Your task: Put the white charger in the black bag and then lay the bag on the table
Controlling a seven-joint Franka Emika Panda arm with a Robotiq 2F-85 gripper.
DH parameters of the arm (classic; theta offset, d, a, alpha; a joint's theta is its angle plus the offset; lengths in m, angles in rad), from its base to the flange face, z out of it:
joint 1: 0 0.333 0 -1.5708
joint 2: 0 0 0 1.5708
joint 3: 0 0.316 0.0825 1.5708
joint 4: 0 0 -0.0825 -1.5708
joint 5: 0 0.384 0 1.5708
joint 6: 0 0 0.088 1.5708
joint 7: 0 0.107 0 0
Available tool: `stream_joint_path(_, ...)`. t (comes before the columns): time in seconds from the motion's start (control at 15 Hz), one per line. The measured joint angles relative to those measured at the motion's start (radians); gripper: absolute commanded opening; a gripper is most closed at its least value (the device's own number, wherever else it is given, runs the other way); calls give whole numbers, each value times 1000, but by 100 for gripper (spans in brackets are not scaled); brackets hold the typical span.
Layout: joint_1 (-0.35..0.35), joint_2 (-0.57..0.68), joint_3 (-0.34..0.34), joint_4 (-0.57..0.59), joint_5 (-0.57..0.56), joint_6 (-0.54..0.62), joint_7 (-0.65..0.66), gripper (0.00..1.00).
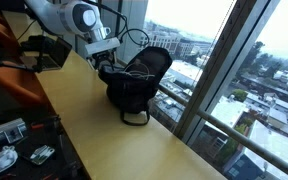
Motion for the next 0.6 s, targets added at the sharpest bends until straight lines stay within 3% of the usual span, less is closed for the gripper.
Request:
stream_joint_path(0.4,0,0,-3,-3,0,-2,0,0)
stream_joint_path(0.6,0,0,-3,-3,-4,-3,0,1)
